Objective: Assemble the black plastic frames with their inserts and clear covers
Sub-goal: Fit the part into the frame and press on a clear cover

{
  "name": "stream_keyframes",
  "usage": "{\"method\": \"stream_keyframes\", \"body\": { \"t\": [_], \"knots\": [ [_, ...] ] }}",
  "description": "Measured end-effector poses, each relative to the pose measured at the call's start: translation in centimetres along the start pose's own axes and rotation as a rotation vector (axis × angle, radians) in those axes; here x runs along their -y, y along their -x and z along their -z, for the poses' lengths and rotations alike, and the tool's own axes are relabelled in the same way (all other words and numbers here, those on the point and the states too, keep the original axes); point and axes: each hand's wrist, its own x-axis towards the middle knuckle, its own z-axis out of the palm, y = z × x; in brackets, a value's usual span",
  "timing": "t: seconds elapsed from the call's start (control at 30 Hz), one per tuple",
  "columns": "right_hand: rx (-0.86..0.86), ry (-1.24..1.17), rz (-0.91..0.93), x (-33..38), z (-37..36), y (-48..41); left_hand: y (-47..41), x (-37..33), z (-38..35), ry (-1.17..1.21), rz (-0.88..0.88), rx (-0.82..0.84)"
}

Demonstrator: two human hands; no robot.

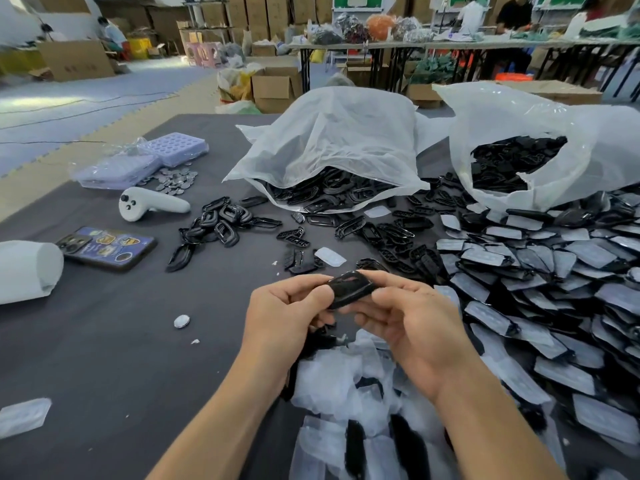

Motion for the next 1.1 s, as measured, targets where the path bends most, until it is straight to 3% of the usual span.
{"method": "stream_keyframes", "body": {
  "t": [0.1, 0.23, 0.37, 0.6, 0.77, 1.1],
  "knots": [
    [0.048, 0.051, -0.014, 0.1, 0.2, 0.1, 0.1, 0.2, 0.5, -0.108, -0.069, -0.04],
    [-0.031, 0.131, -0.002, -0.5, -0.3, -0.3, 0.3, 0.3, 0.7, -0.176, -0.086, -0.033],
    [-0.086, 0.135, 0.021, -0.7, -0.5, -0.6, 0.2, 0.4, 0.7, -0.127, -0.071, -0.032],
    [0.1, 0.022, -0.051, -0.3, 0.3, -0.2, 0.2, 0.1, 1.1, 0.07, -0.033, -0.014],
    [0.055, -0.024, -0.06, -0.3, -0.1, -0.2, 0.2, 0.0, 1.2, 0.263, 0.064, 0.026],
    [0.009, 0.143, 0.001, -0.7, 0.1, -0.6, -0.1, 0.6, 1.1, 0.17, 0.005, -0.038]
  ]
}}
